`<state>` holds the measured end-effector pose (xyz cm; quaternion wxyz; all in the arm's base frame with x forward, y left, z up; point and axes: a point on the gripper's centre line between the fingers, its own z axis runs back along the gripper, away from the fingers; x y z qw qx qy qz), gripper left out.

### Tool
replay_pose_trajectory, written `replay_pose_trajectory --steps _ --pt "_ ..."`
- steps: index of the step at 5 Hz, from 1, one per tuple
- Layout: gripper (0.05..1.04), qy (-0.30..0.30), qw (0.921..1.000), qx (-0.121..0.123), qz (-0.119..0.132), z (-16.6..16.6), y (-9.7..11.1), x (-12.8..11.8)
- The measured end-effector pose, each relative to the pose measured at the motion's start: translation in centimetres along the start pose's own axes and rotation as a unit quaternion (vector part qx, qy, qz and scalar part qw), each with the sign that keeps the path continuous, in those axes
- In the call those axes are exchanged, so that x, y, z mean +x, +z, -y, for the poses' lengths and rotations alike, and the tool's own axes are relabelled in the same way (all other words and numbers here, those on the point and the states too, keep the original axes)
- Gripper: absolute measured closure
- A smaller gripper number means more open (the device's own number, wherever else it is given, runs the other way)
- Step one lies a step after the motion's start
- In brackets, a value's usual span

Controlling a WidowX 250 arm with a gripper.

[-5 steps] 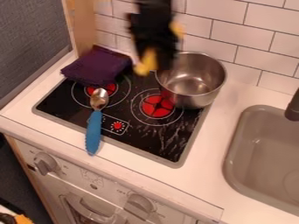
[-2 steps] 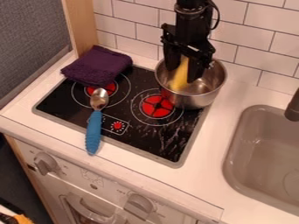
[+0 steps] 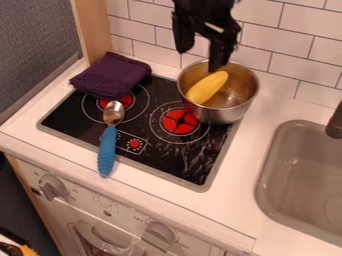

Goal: Put the yellow obget in the pan

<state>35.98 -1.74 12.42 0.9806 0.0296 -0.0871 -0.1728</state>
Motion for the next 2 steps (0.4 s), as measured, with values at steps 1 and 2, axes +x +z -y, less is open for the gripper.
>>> replay_pose_trajectory --steps 1,2 --pt "0.083 0.023 0.9997 -0.006 0.010 -0.5 0.6 -2.0" --pt "0.083 0.042 0.9989 -0.019 0.002 -1.3 -0.4 -3.5"
